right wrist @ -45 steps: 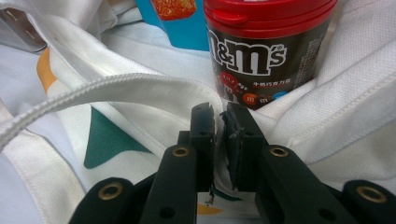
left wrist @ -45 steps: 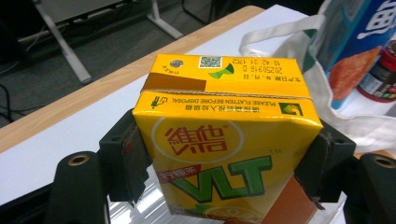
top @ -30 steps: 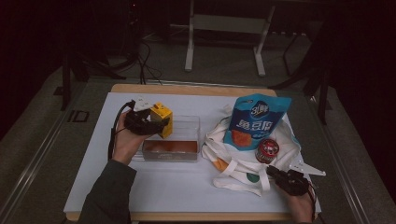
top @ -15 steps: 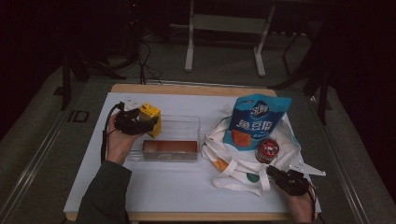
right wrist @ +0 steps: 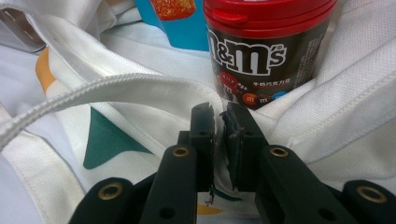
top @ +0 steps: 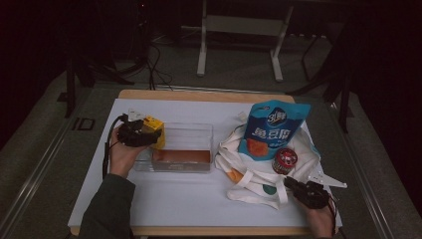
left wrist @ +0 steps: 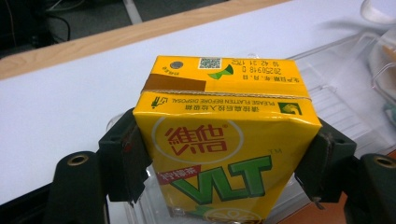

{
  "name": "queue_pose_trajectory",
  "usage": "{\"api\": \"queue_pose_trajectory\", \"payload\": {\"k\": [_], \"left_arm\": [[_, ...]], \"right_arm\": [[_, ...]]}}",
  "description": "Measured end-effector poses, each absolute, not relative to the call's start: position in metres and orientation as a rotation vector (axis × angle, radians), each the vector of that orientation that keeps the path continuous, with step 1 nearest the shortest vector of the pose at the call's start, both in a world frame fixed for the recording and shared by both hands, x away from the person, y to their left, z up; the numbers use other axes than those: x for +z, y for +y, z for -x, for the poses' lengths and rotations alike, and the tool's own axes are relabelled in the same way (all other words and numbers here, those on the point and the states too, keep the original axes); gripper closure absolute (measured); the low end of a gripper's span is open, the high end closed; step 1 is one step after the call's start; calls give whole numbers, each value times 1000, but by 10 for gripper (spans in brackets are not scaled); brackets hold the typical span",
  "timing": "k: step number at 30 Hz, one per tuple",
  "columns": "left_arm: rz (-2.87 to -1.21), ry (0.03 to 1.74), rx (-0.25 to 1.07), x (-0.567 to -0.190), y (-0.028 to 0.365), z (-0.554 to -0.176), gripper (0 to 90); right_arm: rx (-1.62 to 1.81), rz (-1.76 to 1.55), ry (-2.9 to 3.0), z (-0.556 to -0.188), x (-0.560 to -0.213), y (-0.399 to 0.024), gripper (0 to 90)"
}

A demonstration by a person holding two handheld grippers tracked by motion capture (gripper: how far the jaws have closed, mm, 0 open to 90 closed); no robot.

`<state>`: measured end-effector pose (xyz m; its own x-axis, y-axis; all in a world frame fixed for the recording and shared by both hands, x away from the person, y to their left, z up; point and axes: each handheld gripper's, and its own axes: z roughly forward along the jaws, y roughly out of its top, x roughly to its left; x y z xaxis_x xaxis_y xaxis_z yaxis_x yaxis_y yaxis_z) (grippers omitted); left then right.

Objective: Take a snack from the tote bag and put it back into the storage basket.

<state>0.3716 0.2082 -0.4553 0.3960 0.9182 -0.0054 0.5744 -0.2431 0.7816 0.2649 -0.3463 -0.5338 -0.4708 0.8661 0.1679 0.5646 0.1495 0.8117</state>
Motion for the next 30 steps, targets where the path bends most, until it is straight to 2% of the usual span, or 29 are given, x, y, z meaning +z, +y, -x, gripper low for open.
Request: {"api": "queue_pose_trajectory", "payload": {"k": [18,25,30], "left_arm": [[-1992,1291,628,-470,205,-358,277],[-1942,1303,568,-469,215,-348,267],[-1948,1301,578,-467,215,-343,266]], "right_arm": [[1236,-1376,2092,-265,-534,-346,815],[1236,-1376,2092,-265,-534,-346,815],[1235,-1376,2091,-265,-534,-346,814]]}}
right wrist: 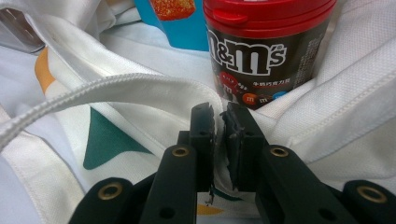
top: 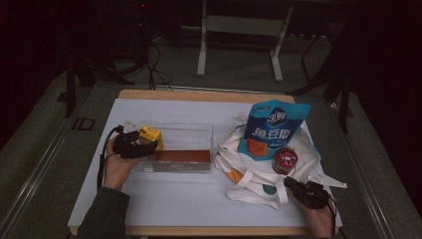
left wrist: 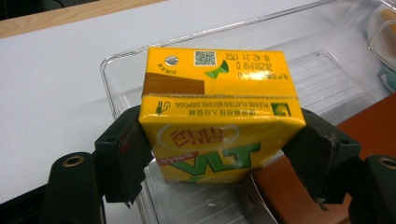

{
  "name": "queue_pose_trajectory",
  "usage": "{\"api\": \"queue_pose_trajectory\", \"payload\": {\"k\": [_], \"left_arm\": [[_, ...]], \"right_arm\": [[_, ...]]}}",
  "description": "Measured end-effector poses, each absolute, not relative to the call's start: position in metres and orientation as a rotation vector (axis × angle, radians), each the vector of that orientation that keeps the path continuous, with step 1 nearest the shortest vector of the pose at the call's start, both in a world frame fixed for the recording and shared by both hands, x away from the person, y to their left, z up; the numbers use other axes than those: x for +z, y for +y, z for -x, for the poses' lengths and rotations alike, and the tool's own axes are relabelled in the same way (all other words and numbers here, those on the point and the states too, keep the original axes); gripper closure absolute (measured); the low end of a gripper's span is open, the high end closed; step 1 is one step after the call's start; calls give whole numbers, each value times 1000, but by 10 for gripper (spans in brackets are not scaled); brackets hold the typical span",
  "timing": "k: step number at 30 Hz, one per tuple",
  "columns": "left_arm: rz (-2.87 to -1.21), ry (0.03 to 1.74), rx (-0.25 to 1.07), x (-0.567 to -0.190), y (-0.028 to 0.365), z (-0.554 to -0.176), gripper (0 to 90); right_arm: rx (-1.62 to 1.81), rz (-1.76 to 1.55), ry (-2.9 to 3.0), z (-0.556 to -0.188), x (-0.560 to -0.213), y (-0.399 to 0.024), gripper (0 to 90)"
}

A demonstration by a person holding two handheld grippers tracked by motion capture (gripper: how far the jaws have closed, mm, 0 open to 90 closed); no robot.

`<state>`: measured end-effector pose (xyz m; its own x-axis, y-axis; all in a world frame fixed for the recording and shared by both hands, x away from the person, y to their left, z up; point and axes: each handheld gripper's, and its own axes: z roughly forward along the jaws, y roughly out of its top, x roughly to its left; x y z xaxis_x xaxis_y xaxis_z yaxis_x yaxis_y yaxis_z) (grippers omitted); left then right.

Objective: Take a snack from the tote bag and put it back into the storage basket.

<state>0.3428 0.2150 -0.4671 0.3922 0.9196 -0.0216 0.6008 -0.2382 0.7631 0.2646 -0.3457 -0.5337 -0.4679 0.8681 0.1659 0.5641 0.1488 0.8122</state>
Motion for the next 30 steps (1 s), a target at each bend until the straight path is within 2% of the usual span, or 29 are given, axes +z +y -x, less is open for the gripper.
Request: {"api": "queue_pose_trajectory", "payload": {"k": [30], "left_arm": [[-1934,1330,620,-459,217,-318,261]], "right_arm": [[1239,-1377,2089,-264,-534,-346,808]]}}
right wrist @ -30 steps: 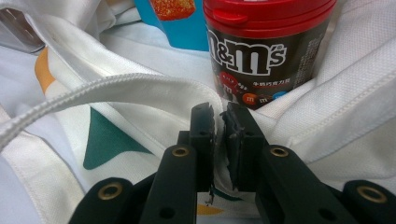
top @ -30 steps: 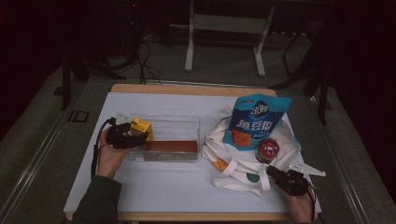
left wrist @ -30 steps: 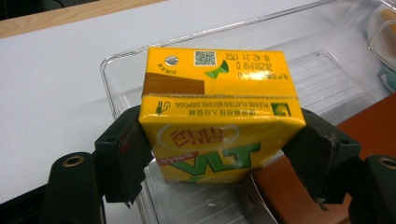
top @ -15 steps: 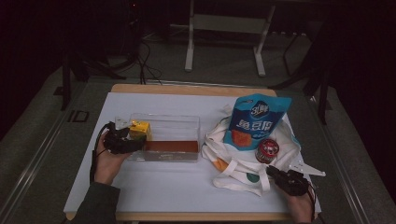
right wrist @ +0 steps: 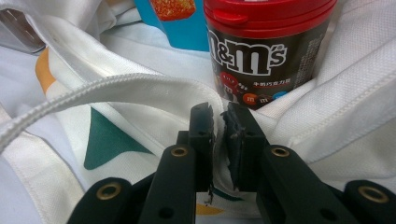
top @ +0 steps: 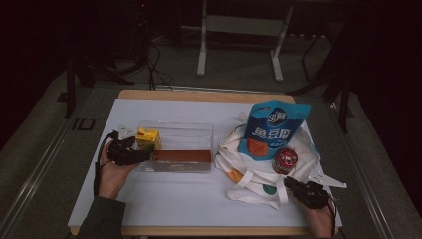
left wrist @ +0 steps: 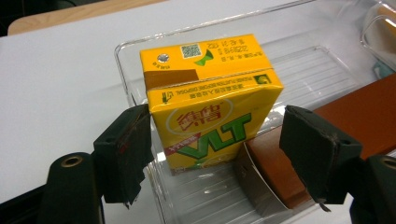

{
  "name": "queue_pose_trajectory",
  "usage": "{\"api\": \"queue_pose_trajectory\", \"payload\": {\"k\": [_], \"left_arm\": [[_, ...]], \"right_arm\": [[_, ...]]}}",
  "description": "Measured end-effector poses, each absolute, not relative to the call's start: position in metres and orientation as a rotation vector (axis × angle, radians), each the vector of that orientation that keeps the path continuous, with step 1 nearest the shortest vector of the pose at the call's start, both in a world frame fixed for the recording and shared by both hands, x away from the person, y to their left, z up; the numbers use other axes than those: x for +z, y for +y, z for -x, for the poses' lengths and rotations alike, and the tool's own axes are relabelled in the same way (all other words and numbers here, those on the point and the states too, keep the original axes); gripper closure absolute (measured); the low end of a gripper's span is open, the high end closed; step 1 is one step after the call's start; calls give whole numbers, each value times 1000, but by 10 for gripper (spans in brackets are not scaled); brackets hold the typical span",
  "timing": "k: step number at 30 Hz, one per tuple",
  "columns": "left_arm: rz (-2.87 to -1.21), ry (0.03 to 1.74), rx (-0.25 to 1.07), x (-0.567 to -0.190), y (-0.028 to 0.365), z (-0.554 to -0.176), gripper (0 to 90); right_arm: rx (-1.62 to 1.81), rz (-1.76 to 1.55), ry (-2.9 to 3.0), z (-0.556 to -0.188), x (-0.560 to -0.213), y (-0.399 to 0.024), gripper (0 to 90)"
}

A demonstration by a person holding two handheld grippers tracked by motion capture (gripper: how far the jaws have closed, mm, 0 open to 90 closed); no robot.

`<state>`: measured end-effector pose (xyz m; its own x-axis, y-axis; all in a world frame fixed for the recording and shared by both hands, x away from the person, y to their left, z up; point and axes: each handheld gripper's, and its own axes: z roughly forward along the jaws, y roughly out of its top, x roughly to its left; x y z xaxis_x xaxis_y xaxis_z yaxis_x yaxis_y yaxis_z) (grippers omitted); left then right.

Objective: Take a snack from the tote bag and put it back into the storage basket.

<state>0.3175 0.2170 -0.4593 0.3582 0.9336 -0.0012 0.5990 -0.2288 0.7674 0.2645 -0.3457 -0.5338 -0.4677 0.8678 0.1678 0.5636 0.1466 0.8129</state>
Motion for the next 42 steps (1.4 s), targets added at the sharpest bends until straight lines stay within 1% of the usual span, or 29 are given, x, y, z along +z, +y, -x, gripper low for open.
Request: {"api": "queue_pose_trajectory", "payload": {"k": [10,16,26,42], "left_arm": [[-1906,1271,662,-449,214,-307,272],[-1916,1199,652,-446,208,-304,313],[-1953,1098,641,-443,188,-303,310],[-1974,987,549,-447,154,-306,305]], "right_arm": [[1242,-1377,2089,-265,-534,-346,803],[1244,-1376,2089,-265,-534,-346,800],[1242,-1376,2090,-264,-534,-346,799],[1239,-1370,2088,-264,-534,-345,793]]}}
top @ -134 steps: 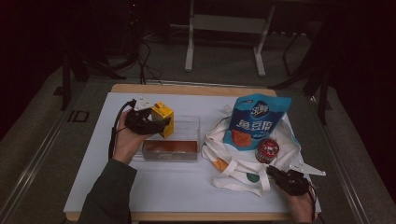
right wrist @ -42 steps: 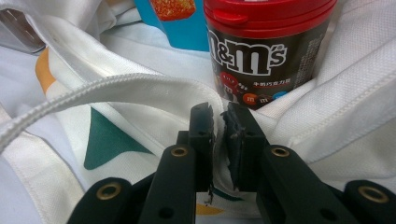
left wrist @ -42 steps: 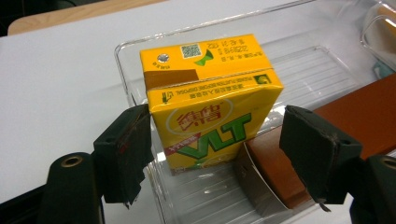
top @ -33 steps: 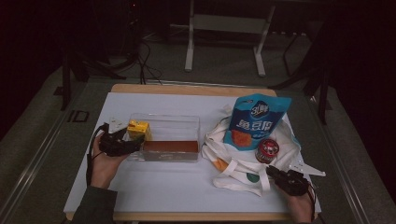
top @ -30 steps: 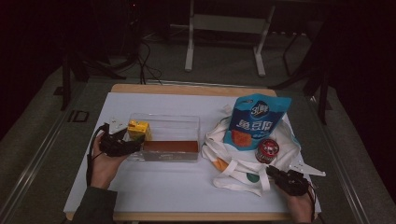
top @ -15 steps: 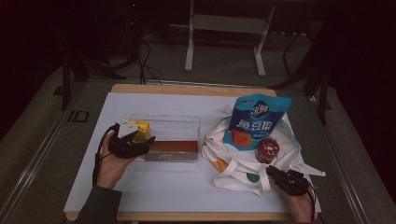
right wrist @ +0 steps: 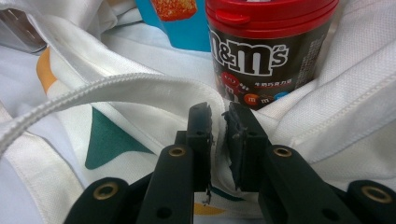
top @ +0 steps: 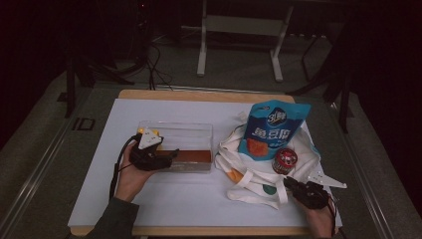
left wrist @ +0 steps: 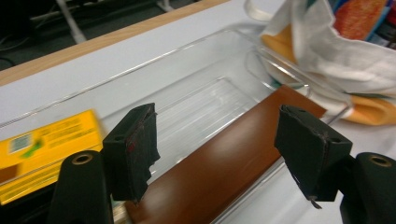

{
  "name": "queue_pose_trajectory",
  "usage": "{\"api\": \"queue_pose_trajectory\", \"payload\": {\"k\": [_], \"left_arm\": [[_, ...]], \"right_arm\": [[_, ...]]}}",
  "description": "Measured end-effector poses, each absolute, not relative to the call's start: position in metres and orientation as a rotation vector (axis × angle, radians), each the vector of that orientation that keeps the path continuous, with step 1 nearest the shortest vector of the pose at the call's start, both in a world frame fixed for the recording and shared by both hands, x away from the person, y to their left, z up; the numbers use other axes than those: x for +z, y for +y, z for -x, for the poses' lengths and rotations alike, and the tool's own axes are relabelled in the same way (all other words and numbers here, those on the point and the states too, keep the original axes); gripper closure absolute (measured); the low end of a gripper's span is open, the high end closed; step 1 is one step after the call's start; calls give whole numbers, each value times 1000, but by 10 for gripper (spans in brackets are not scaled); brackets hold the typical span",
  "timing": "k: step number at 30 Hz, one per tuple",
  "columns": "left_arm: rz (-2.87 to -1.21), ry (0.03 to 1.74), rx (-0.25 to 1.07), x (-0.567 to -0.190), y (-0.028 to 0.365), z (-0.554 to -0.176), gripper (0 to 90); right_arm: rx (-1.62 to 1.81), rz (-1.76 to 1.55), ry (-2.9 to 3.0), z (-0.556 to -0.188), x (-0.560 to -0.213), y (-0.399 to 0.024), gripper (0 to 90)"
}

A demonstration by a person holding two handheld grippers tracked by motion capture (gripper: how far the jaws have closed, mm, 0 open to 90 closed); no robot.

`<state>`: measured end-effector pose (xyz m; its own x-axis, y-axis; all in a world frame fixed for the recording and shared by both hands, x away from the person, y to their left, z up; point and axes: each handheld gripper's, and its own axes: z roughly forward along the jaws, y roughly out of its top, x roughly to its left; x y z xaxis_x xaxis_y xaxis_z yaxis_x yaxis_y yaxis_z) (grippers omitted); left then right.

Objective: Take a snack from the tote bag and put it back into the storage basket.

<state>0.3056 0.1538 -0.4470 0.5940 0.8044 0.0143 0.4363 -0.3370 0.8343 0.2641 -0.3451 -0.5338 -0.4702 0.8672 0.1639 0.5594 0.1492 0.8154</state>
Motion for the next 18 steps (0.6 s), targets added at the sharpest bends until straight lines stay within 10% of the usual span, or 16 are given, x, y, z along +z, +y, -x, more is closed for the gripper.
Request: {"api": "queue_pose_trajectory", "payload": {"k": [18], "left_arm": [[-1996,917,422,-462,136,-306,267]], "right_arm": [[1206,-1361,2106,-262,-523,-341,729]]}}
